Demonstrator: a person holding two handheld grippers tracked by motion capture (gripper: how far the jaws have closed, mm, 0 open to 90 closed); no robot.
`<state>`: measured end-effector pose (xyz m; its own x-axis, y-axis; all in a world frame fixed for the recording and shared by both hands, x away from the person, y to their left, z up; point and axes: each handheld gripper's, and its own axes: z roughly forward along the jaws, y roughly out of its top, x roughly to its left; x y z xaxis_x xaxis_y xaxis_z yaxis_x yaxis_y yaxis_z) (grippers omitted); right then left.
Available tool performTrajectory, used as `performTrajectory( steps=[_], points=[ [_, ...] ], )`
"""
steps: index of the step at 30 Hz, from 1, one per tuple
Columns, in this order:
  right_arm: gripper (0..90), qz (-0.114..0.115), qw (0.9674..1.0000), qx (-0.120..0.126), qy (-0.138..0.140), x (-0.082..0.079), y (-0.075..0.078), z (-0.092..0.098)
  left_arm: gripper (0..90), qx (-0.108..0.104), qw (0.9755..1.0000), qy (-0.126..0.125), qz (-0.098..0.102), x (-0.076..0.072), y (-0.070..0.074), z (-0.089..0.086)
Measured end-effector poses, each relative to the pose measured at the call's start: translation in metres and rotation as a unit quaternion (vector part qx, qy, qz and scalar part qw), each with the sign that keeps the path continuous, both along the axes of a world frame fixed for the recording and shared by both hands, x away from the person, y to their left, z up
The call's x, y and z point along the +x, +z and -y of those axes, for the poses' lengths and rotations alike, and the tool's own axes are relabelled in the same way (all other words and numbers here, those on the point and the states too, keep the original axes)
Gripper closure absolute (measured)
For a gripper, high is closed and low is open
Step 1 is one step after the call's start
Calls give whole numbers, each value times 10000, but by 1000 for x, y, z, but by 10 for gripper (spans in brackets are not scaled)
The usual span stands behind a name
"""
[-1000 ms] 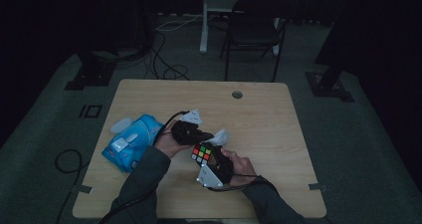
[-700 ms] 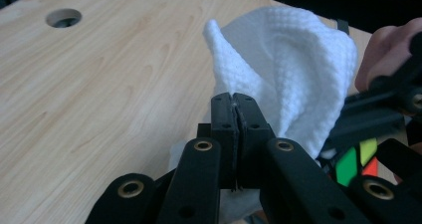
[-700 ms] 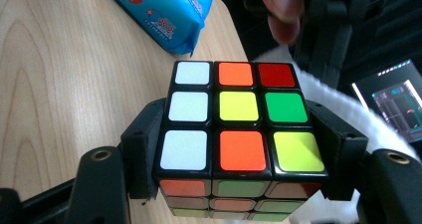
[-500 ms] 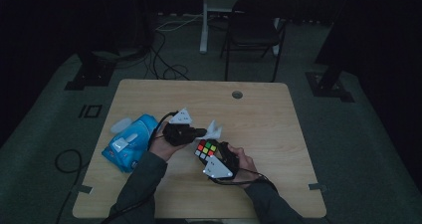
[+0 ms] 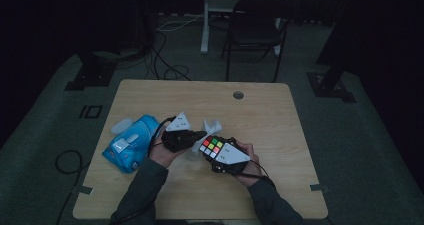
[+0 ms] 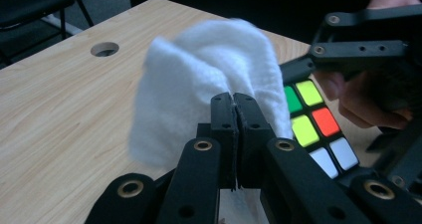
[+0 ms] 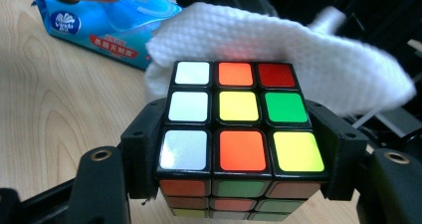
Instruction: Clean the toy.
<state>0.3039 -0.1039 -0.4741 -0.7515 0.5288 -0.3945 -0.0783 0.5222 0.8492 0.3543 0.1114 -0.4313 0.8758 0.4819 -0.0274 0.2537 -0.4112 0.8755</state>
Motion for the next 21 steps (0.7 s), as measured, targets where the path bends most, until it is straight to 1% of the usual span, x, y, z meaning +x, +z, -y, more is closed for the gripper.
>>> performTrajectory(
  steps=[3, 4, 5, 9, 14, 16, 21],
  points=[
    [339, -120, 9998, 129, -16, 3, 0, 4, 890, 4, 10000, -21, -14, -1, -1, 1],
    [340, -216, 9995, 232, -11, 5, 1, 6, 889, 5, 10000, -27, -16, -1, -1, 1],
    [340, -216, 9995, 232, -11, 5, 1, 6, 889, 9, 10000, -29, -16, -1, -1, 1],
    [340, -380, 9984, 415, -15, 7, 2, 11, 889, 42, 10000, -33, -20, -2, -2, 2],
    [340, -463, 9971, 605, 16, 8, 5, 15, 888, 115, 9999, 0, -69, 0, -6, 3],
    [340, -469, 9968, 646, 20, 9, 7, 16, 887, 153, 9998, 2, -98, 2, -9, 3],
    [340, -534, 9958, 741, 52, 10, 10, 17, 886, 142, 9998, 26, -160, 4, -12, 3]
  ],
)
